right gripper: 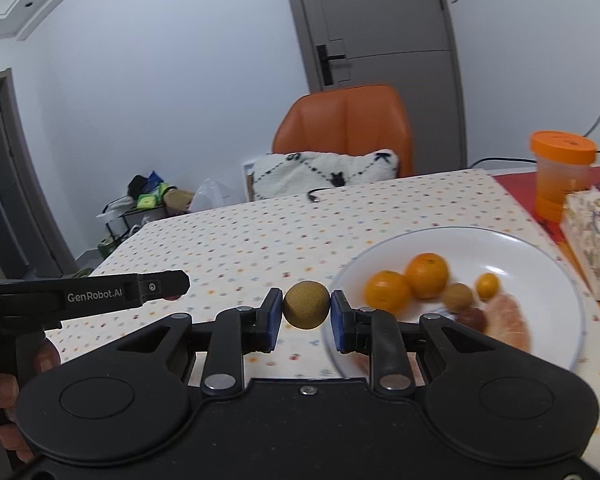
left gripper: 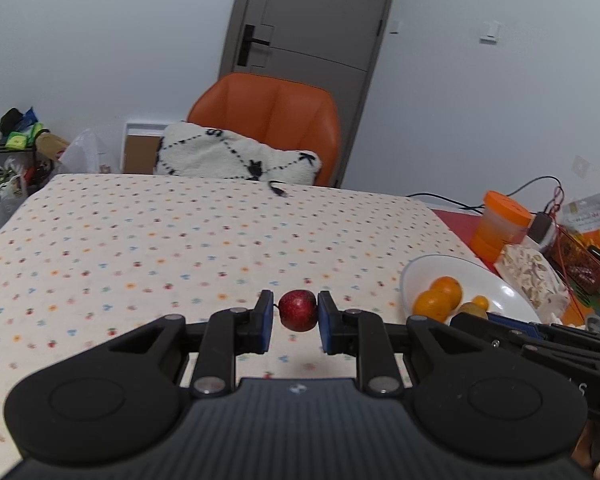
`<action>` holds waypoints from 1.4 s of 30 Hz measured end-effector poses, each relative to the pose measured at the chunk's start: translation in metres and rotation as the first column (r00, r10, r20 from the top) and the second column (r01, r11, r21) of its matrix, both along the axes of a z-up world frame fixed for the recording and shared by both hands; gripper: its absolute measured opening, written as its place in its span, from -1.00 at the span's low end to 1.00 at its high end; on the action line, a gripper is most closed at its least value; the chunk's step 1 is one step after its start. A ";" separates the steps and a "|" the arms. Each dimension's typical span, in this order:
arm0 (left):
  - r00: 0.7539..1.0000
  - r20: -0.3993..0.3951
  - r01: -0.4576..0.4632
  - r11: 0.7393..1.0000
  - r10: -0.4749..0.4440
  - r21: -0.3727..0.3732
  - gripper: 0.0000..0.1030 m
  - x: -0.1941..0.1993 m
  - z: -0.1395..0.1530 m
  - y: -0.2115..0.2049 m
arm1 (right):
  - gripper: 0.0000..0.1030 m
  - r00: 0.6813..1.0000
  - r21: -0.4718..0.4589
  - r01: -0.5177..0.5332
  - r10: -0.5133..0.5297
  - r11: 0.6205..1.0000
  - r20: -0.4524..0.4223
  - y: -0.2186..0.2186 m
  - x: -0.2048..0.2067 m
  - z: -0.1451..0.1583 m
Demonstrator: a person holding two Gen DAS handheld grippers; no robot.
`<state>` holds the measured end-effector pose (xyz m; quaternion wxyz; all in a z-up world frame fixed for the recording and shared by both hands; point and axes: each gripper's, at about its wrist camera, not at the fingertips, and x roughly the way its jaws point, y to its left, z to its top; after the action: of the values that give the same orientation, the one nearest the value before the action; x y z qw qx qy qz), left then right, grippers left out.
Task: Organize fruits
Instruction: 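Carry the plum and kiwi to the plate and open both grippers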
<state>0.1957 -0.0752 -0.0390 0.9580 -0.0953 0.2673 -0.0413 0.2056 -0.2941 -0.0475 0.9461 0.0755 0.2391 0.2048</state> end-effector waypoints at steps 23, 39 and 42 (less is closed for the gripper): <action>0.989 -0.001 0.149 0.989 -0.149 0.018 -0.58 0.021 0.000 -0.081 | -0.53 0.977 0.008 0.215 -0.215 0.977 -0.015 -0.097 -0.003 -0.013; 0.979 -0.032 0.203 0.978 -0.201 0.058 -0.58 0.042 -0.007 -0.119 | -0.31 0.967 0.030 0.253 -0.253 0.967 -0.018 -0.123 0.014 -0.027; 0.975 -0.036 0.219 0.973 -0.218 0.065 -0.58 0.045 -0.009 -0.127 | -0.26 0.967 0.040 0.256 -0.255 0.966 -0.027 -0.126 0.012 -0.029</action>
<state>0.2404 -0.2021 -0.0476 0.9464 -0.0330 0.2912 -0.1359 0.2173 -0.4203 -0.0765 0.9601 0.1284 0.2332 0.0854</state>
